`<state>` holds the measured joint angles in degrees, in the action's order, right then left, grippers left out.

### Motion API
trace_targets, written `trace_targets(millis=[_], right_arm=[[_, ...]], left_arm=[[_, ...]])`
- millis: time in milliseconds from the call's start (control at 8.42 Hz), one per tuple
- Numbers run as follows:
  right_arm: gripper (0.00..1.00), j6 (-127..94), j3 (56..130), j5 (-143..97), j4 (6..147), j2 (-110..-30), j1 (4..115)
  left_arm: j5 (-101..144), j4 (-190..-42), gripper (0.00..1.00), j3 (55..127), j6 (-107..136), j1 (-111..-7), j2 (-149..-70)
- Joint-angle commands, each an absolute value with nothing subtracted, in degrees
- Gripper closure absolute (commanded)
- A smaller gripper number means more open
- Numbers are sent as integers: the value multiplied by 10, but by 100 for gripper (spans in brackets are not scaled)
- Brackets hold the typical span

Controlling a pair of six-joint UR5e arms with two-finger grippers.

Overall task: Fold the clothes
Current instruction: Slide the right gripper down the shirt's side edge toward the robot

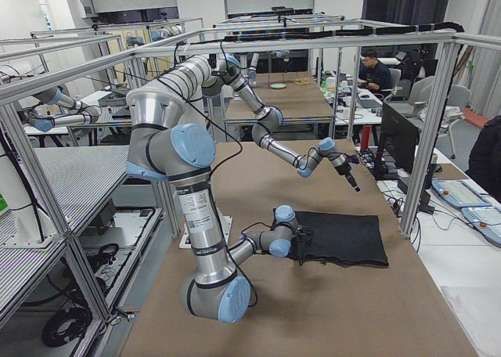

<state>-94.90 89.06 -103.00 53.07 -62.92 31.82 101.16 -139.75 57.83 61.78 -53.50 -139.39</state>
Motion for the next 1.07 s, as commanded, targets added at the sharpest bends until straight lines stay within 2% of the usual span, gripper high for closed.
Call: trace_targets(millis=[0,238,950], right_arm=[[6,-949,947,-1043,561,-633,320],[6,-952,984,-1042,604,-629,318],[6,-1101,1000,-941,604,-642,240]], left_arm=[[1012,-1397,0,577,617,-536,-1393],[1012,-1397,0,577,613,-541,-1393],[1012,-1397,0,577,613,-542,-1393]])
